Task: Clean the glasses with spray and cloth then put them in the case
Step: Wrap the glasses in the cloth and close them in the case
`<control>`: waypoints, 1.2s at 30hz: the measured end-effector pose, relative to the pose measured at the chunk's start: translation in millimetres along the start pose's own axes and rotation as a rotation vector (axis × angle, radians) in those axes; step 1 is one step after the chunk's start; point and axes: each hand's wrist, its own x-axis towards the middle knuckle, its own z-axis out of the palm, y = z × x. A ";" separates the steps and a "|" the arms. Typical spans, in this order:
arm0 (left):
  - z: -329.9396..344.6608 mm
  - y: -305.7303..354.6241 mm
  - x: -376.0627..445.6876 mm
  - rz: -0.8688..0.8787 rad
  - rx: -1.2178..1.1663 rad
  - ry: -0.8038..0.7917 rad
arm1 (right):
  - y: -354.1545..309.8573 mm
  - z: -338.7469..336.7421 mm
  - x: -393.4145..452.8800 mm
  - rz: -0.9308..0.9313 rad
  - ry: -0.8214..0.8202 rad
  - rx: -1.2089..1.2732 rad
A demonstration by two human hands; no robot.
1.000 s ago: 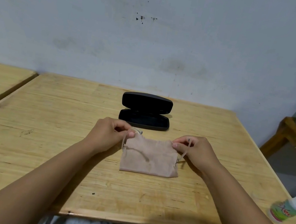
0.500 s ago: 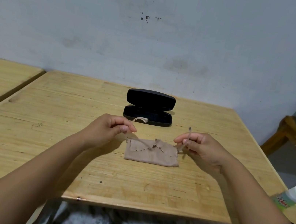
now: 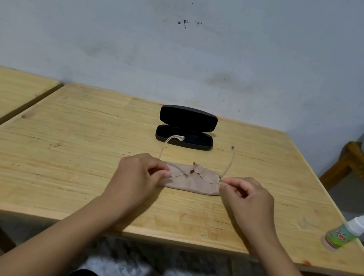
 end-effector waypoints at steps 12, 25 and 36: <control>19.7 -3.5 10.6 0.001 0.143 -0.060 | -4.0 31.0 13.5 -0.071 0.023 -0.246; 17.4 -0.3 11.3 0.019 0.089 0.031 | -0.4 34.1 17.8 0.062 0.065 -0.111; 2.0 -4.7 3.8 0.133 0.034 0.097 | 5.2 14.0 10.9 -0.019 0.071 0.066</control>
